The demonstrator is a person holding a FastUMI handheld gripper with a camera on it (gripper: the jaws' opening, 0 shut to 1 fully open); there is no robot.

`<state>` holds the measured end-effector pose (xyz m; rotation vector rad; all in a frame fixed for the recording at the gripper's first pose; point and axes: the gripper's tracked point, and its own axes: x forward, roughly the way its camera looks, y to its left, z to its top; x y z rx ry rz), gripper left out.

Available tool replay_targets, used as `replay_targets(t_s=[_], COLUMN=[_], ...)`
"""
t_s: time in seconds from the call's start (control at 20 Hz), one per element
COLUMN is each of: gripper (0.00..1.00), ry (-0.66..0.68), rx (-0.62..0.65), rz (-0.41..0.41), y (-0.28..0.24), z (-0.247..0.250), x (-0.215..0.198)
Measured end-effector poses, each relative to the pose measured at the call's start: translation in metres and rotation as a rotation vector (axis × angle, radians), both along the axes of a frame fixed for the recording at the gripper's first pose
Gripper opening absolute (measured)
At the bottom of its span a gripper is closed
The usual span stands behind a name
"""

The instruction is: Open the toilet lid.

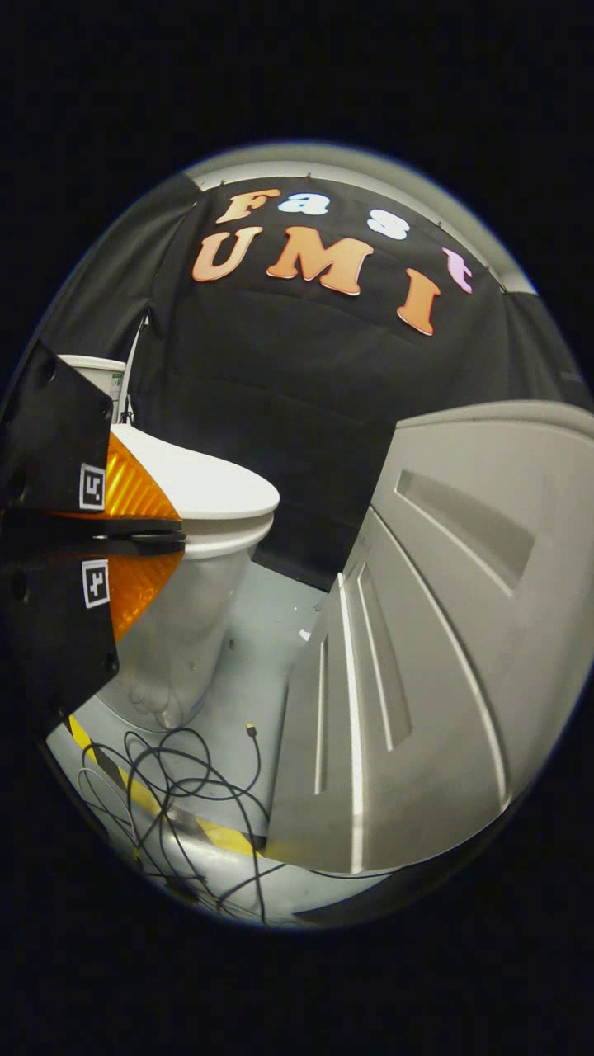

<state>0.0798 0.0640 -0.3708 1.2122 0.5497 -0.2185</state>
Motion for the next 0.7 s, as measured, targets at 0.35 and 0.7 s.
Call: replay_targets(t_s=[0.35,0.7], gripper=[0.08,0.08], ry=[-0.050,-0.177], rx=[-0.194,-0.422], rz=[0.079,0.050], y=[0.004,0.004], z=[0.045,0.113], x=[0.016,0.060])
